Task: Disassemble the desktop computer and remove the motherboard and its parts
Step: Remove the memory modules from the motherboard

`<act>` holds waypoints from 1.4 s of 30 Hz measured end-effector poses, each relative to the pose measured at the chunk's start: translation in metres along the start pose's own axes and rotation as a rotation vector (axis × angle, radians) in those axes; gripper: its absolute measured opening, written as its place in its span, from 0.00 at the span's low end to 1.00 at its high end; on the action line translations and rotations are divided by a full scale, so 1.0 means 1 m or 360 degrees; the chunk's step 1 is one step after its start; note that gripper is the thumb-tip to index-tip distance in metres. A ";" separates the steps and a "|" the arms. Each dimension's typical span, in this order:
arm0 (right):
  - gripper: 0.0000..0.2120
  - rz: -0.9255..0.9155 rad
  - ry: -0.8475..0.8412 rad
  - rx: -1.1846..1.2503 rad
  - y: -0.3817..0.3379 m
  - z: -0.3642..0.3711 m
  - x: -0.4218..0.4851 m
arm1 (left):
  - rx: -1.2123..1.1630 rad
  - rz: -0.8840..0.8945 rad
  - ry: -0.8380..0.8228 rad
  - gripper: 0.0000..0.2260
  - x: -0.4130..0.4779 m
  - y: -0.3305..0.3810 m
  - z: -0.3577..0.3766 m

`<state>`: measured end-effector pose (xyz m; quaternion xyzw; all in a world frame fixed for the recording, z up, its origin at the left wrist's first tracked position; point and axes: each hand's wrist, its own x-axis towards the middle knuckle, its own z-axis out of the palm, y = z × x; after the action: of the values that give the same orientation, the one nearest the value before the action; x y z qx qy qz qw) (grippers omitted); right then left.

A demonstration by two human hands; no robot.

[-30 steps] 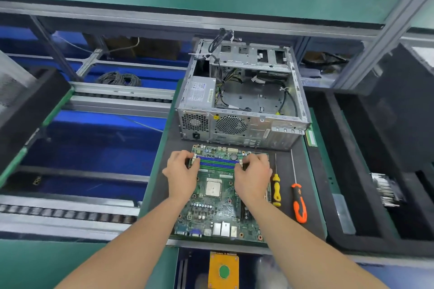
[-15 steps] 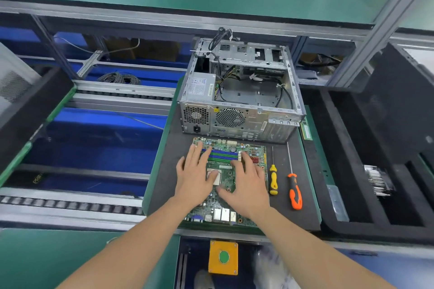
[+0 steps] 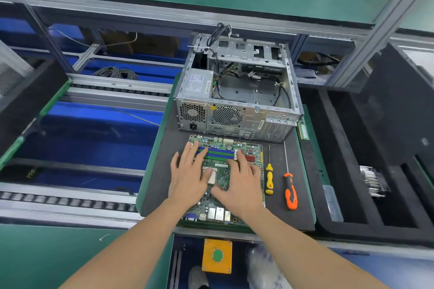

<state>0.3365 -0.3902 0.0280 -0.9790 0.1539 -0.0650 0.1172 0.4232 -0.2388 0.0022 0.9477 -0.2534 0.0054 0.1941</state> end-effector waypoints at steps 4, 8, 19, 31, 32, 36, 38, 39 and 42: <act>0.29 0.0033 0.0080 -0.0039 -0.003 -0.008 0.012 | -0.0122 0.0009 0.0066 0.21 -0.001 0.000 0.000; 0.25 -0.0037 0.0134 -0.0041 0.002 -0.021 0.029 | -0.0392 -0.0075 0.0215 0.11 -0.005 0.003 -0.003; 0.22 -0.0209 0.0025 -0.0036 0.013 -0.016 0.045 | 0.0471 -0.0209 0.0242 0.26 -0.012 0.030 -0.013; 0.24 -0.0189 0.0029 0.0020 0.014 -0.012 0.042 | 0.0786 -0.0132 0.0065 0.26 -0.006 0.042 -0.022; 0.23 -0.0195 0.0032 0.0033 0.014 -0.012 0.042 | 0.0796 -0.0129 0.0054 0.26 -0.006 0.041 -0.023; 0.23 -0.0204 0.0032 0.0075 0.015 -0.011 0.043 | 0.0788 -0.0137 0.0001 0.27 -0.004 0.037 -0.028; 0.23 -0.0205 0.0039 0.0092 0.016 -0.011 0.044 | 0.0697 -0.0169 0.0005 0.25 -0.003 0.036 -0.031; 0.23 -0.0207 0.0036 0.0097 0.016 -0.010 0.044 | 0.0620 -0.0197 0.0018 0.24 -0.003 0.036 -0.032; 0.24 -0.0219 0.0002 0.0124 0.017 -0.012 0.045 | 0.0220 -0.0340 0.0083 0.19 0.000 0.035 -0.037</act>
<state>0.3722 -0.4225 0.0392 -0.9819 0.0836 -0.0795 0.1503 0.4100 -0.2530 0.0497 0.9799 -0.1448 0.0269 0.1343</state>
